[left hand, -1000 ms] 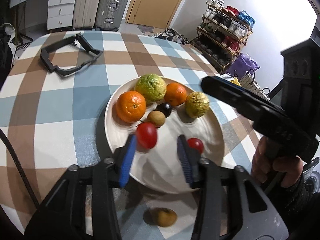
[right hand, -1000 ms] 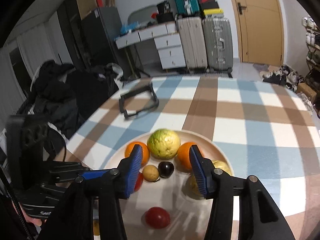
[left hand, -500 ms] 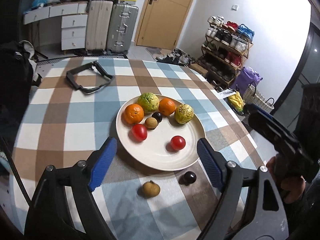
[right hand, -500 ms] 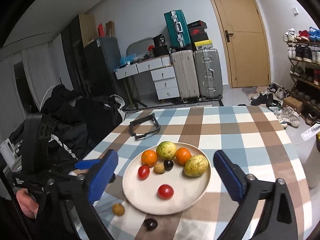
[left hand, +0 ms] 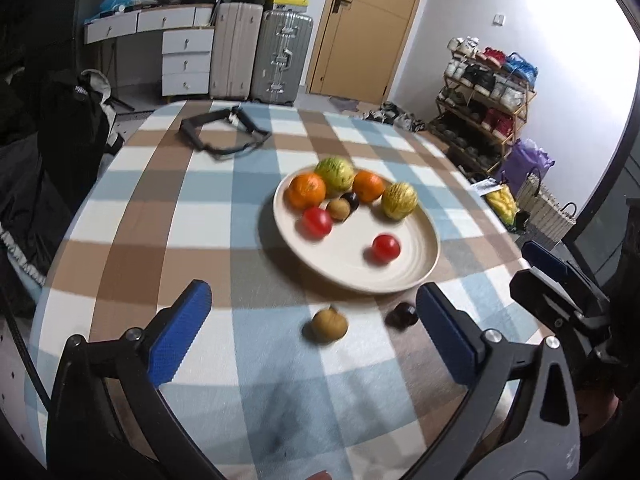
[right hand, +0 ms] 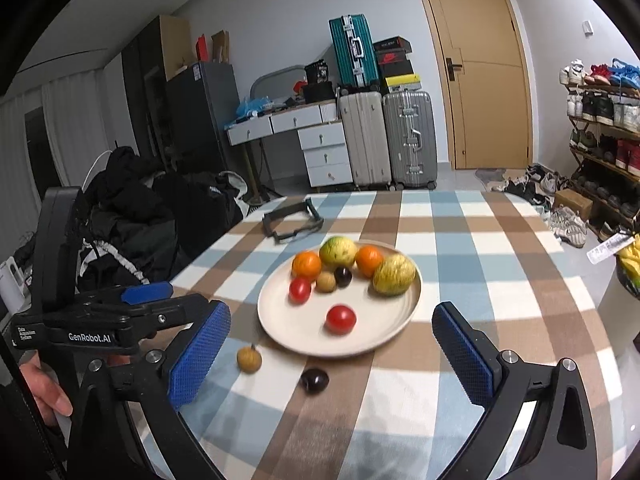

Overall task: Organize fruits
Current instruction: 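Move the right tool to the last dark plum and close on it, then grasp the last brown fruit with the left tool while the right tool holds the plum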

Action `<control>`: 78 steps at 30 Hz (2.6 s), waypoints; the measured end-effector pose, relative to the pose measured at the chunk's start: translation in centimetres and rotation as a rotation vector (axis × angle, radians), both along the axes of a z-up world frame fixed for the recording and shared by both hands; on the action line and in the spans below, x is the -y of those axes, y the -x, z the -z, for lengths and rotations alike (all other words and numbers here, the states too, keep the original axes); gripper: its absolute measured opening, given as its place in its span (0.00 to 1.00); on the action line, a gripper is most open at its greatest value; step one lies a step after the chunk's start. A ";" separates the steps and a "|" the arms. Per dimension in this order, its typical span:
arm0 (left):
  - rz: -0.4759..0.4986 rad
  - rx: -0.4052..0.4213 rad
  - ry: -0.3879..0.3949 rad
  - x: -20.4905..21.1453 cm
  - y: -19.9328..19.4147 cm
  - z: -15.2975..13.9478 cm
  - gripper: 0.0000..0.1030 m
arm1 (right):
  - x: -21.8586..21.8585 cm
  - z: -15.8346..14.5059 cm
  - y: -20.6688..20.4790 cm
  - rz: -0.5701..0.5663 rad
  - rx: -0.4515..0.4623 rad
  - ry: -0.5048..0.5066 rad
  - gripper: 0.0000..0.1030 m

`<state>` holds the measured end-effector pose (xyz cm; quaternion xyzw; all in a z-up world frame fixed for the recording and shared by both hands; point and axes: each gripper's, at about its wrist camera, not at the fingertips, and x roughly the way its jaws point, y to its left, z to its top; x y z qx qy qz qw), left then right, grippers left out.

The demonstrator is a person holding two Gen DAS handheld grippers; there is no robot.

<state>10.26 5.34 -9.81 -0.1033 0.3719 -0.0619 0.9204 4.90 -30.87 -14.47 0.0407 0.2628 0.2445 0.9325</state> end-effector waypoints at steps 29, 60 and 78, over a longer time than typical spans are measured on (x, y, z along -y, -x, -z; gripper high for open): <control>-0.054 -0.098 0.066 -5.1 -0.6 5.5 0.99 | -4.1 7.1 -4.3 -0.103 -0.292 0.053 0.71; 0.063 -0.148 -0.034 0.4 -2.6 5.8 0.98 | 1.0 6.4 -2.5 -0.060 -0.268 0.010 0.24; 0.205 -0.179 -0.072 4.1 -4.1 6.6 0.24 | 3.9 6.6 -1.6 -0.028 -0.254 -0.022 0.24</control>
